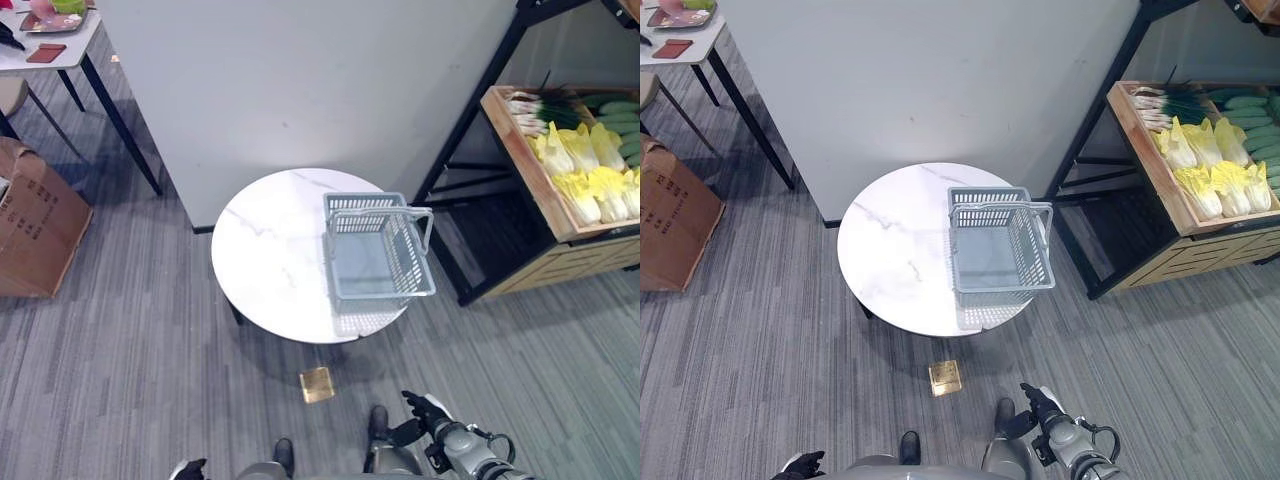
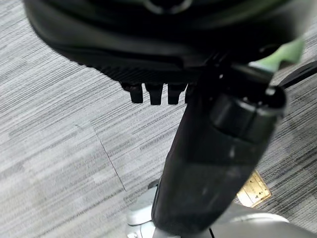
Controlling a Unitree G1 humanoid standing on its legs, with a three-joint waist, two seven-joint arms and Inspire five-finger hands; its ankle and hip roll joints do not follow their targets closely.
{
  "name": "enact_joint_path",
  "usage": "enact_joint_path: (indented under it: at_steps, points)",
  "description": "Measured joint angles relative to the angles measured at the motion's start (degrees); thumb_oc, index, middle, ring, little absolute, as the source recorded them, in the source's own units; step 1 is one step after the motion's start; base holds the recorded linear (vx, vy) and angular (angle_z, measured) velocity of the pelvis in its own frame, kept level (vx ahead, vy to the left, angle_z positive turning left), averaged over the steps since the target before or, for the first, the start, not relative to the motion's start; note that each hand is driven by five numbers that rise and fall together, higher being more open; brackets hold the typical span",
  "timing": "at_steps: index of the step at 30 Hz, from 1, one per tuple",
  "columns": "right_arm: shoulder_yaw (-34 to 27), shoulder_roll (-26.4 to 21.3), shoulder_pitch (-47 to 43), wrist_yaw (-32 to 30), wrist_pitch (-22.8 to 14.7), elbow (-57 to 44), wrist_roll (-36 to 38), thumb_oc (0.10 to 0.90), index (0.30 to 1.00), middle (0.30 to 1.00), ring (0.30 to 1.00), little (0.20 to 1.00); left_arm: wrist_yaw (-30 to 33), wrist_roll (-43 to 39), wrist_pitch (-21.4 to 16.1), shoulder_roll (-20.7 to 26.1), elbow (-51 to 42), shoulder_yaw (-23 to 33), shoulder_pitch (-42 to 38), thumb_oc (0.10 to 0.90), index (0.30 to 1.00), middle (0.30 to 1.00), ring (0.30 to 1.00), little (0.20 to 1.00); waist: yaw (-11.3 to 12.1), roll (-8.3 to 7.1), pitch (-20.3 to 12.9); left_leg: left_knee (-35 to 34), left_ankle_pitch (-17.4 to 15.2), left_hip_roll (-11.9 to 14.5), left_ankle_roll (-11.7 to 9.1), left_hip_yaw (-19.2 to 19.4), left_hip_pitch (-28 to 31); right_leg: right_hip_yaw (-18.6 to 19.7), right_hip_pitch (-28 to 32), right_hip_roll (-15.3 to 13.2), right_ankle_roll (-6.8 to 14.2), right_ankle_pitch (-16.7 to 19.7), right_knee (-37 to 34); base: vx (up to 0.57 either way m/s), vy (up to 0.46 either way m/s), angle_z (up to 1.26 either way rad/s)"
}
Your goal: Get the vegetables into the basket
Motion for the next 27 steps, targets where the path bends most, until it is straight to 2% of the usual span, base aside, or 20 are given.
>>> enact_joint_path:
  at_steps: [1,2,3,4,7,8,10,11,13,14,15,16,17,18,20,21,24,25,27]
  points:
    - [-0.01,0.22,0.69,-0.04,0.16,0.0,0.01,0.9,1.0,1.0,1.0,1.0,0.02,0.18,0.06,0.13,0.15,0.53,0.36,0.9,1.0,1.0,1.0,1.0,0.07,-0.83,-0.48,0.02,-0.47,0.11,-0.93,-0.66,0.62,-0.21,0.84,0.07,-1.04,0.94,-0.23,0.14,-0.184,0.37]
    - [-0.09,-0.63,1.08,-0.03,0.2,-0.16,-0.03,0.9,1.0,1.0,1.0,1.0,0.03,0.48,-0.08,-1.19,-0.02,0.67,0.69,0.9,1.0,1.0,1.0,1.0,0.09,2.12,-0.87,0.93,-1.09,3.91,-2.77,-1.5,1.09,-1.41,2.53,3.67,-2.3,0.17,-0.79,0.23,-0.331,0.28]
    - [0.03,-0.99,1.02,-0.02,0.33,-0.19,-0.08,0.9,1.0,1.0,1.0,1.0,-0.01,0.83,-0.14,-1.4,-0.19,0.67,0.81,0.9,1.0,1.0,1.0,1.0,0.2,3.27,-0.84,1.39,-1.73,5.69,-3.76,-1.71,1.25,-2.21,3.39,5.42,-3.06,0.13,-1.45,0.16,-0.25,0.14]
    - [0.09,-1.11,0.92,0.11,0.59,-0.18,-0.14,0.9,1.0,1.0,1.0,1.0,0.01,0.83,-0.05,-1.42,-0.37,0.68,0.77,0.9,1.0,1.0,1.0,1.0,0.38,3.77,-0.99,2.34,-1.58,6.89,-3.92,-1.66,0.99,-2.47,3.68,6.79,-4.54,0.22,-1.74,0.12,-0.223,0.03]
    - [0.08,-1.89,0.98,0.18,0.74,-0.42,-0.1,0.9,1.0,1.0,1.0,1.0,0.12,0.85,0.01,-1.46,-0.17,0.66,0.08,0.9,1.0,1.0,1.0,1.0,0.1,3.96,-0.98,9.09,-1.42,8.53,-4.7,-2.44,-2.19,-3.21,4.52,8.39,-6.4,-1.2,-2.07,0.06,-0.184,0.01]
    - [0.2,-2.79,0.85,0.16,0.75,-0.35,-0.1,0.9,1.0,1.0,1.0,1.0,0.14,0.84,-0.03,-1.43,-0.09,0.62,-0.72,0.9,1.0,1.0,1.0,1.0,0.09,3.99,-0.9,14.88,-1.34,8.84,-5.07,-3.71,-5.14,-3.2,4.92,8.89,-7.14,-1.7,-2.67,0.04,-0.144,-0.06]
    - [0.93,-3.92,0.94,-0.01,0.8,-0.09,-0.05,0.9,1.0,1.0,1.0,1.0,0.4,0.84,-0.04,-1.56,0.04,0.74,-1.6,0.9,1.0,1.0,1.0,1.0,0.05,4.13,-0.88,19.57,-0.41,8.91,-7.59,-5.81,-7.4,-3.56,5.29,9.23,-8.36,-2.33,-2.54,0.08,-0.104,-0.01]
    - [1.16,-4.72,1.21,-0.06,0.81,0.73,-0.04,0.9,1.0,1.0,1.0,1.0,0.56,0.84,-0.03,-1.43,0.16,0.81,-2.25,0.9,1.0,1.0,1.0,1.0,-0.13,4.04,-0.76,22.42,0.9,8.75,-9.78,-7.77,-8.6,-3.54,6.36,9.52,-9.51,-3.15,-2.64,0.1,-0.066,0.03]
    - [1.15,-5.95,1.36,-0.32,0.84,1.51,-0.02,0.9,1.0,1.0,1.0,1.0,0.55,0.87,0.03,-1.51,-0.29,0.57,-2.34,0.9,1.0,1.0,1.0,1.0,-0.27,3.69,-0.33,22.12,0.6,9.35,-11.04,-8.64,-8.6,-3.63,7.16,9.62,-10.43,-3.94,-3.12,0.06,0.004,0.04]
    - [1.17,-6.55,1.37,-0.38,1.03,2.1,-0.01,0.9,1.0,1.0,1.0,1.0,0.56,0.9,0.01,-1.49,-0.39,0.52,-2.38,0.9,1.0,1.0,1.0,1.0,-0.47,3.71,-0.18,19.93,0.63,9.42,-11.05,-8.57,-8.5,-3.82,7.1,9.8,-10.57,-4.02,-3.08,0.1,0.056,0.21]
    - [1.06,-7.41,1.59,-0.56,1.49,2.43,0.03,0.9,1.0,1.0,1.0,1.0,0.69,0.83,0.02,-1.49,-0.42,0.6,-2.72,0.9,1.0,1.0,1.0,1.0,-1.1,3.92,0.21,16.62,0.62,10.28,-11.27,-7.81,-9.76,-3.93,7.28,9.75,-11.64,-5.32,-3.15,0.1,0.056,0.25]
    - [0.89,-7.85,1.69,-0.98,1.99,3.47,0.04,0.9,1.0,1.0,1.0,1.0,0.8,0.82,0.0,-1.02,-0.27,0.54,-2.78,0.9,1.0,1.0,1.0,1.0,-1.16,4.2,0.52,4.55,2.9,11.83,-10.92,-5.85,-9.92,-4.75,7.29,10.26,-11.47,-5.6,-3.14,0.15,0.185,0.15]
    - [0.89,-7.95,2.07,-1.16,1.96,3.39,0.04,0.9,1.0,1.0,1.0,1.0,0.73,0.8,-0.02,-1.14,-0.61,0.55,-2.35,0.9,1.0,1.0,1.0,1.0,-1.23,4.66,0.5,2.52,4.5,12.43,-10.53,-5.37,-10.89,-4.62,7.35,10.58,-11.39,-5.61,-3.19,0.15,0.276,-0.16]
    - [1.03,-8.08,2.58,-1.49,1.59,3.25,0.05,0.9,1.0,1.0,1.0,1.0,0.77,0.77,0.05,-2.12,-1.2,-0.58,-2.18,0.9,1.0,1.0,1.0,1.0,-1.51,5.81,0.72,3.06,5.27,11.7,-10.09,-5.58,-12.21,-3.28,7.89,11.02,-8.24,-5.72,-3.15,0.15,0.276,-0.38]
    - [-1.18,-7.96,2.94,-1.64,1.3,3.15,0.06,0.9,1.0,1.0,1.0,1.0,0.66,0.81,0.0,-3.39,-1.52,-0.65,-1.34,0.9,1.0,1.0,1.0,1.0,-1.29,7.53,0.4,1.72,6.29,11.25,-8.61,-4.72,-11.41,-2.01,8.02,11.37,-8.37,-6.06,-3.14,0.05,0.154,-0.55]
    - [-1.25,-7.75,3.4,-1.71,1.19,3.16,0.06,0.9,1.0,1.0,1.0,1.0,0.65,0.81,0.05,-4.14,-1.43,-0.62,-0.99,0.9,1.0,1.0,1.0,1.0,-1.68,8.55,-0.14,1.1,7.49,10.81,-7.91,-4.39,-10.73,-0.83,7.99,11.12,-7.26,-5.77,-3.13,0.03,0.224,-0.55]
    - [-1.35,-6.22,4.76,-1.37,1.2,3.73,0.06,0.9,1.0,1.0,1.0,1.0,0.59,0.84,0.01,-3.37,-1.3,-0.69,-1.02,0.9,1.0,1.0,1.0,1.0,-1.89,7.01,-0.39,-0.09,7.38,7.66,-5.88,-2.19,-9.43,1.16,7.8,8.03,-5.18,-5.5,-3.12,-0.02,0.213,-0.31]
    - [-2.57,-5.4,5.47,-1.39,1.31,4.36,0.17,0.9,1.0,1.0,1.0,1.0,0.55,0.82,0.0,-3.28,-1.42,-0.55,-1.23,0.9,1.0,1.0,1.0,1.0,-2.14,6.61,-0.44,-0.09,6.98,5.79,-4.69,-1.31,-8.88,1.93,7.82,6.15,-3.92,-4.57,-2.89,-0.02,0.181,-0.21]
    - [-5.9,-4.79,5.72,-1.56,1.77,5.64,1.24,0.9,1.0,1.0,1.0,1.0,0.56,0.8,-0.1,-3.14,-1.46,-0.37,-1.2,0.9,1.0,1.0,1.0,1.0,-2.35,6.06,-0.29,-0.1,6.07,4.03,-3.32,0.48,-7.63,3.11,7.99,4.32,-3.0,-4.54,-2.39,0.01,0.148,-0.32]
